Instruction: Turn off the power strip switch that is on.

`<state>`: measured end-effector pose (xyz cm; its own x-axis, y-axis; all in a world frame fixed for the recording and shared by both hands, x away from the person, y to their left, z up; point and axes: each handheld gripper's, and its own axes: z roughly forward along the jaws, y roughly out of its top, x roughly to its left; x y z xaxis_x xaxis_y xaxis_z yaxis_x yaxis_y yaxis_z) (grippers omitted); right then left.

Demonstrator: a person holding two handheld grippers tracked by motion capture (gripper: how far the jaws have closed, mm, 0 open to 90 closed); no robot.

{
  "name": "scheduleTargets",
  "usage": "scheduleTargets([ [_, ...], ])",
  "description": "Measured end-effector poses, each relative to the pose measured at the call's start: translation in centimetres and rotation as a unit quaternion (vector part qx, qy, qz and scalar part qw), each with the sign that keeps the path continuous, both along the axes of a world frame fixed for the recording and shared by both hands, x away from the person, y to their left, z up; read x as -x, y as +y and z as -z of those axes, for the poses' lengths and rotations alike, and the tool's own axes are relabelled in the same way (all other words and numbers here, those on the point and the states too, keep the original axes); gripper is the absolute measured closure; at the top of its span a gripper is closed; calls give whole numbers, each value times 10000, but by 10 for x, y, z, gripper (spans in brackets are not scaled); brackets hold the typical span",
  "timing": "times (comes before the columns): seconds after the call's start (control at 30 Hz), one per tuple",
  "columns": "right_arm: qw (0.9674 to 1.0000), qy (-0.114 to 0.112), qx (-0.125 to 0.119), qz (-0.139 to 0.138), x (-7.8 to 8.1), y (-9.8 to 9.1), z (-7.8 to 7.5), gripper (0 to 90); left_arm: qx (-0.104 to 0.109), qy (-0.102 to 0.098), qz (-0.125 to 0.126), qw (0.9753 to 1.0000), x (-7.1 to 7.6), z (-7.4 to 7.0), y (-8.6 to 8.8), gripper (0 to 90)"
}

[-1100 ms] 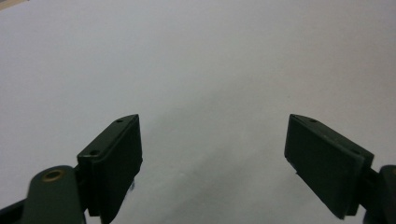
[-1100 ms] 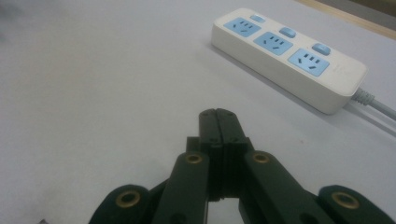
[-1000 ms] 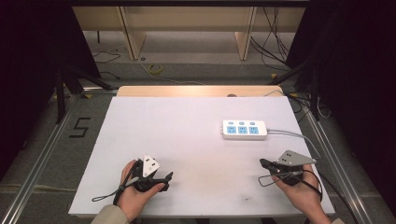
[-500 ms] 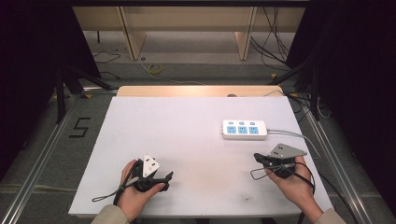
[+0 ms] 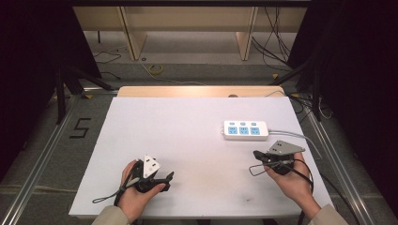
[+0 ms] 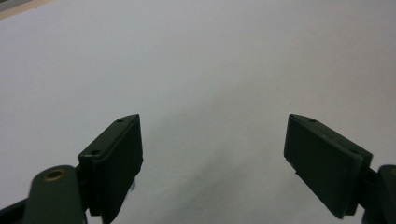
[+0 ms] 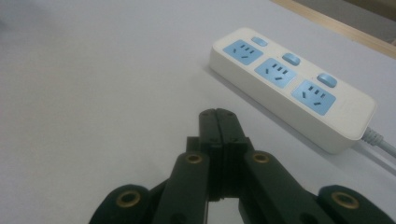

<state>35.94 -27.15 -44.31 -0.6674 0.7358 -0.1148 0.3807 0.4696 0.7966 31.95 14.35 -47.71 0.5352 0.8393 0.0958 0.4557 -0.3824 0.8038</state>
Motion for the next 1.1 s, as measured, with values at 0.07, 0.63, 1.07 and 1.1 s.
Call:
scheduleTargets([
  [0.07,10000,-14,0,0,-2,1,0,900,-2,-2,0,10000,0,0,0,194],
  [0.63,9999,139,50,83,-21,8,0,900,-19,-48,-5,10000,0,-2,-1,196],
  [1.07,9995,251,63,206,-36,9,0,900,-40,-50,21,10000,-1,-1,0,197],
  [1.1,9994,262,63,217,-37,9,1,900,-42,-59,22,10000,0,-1,-1,197],
])
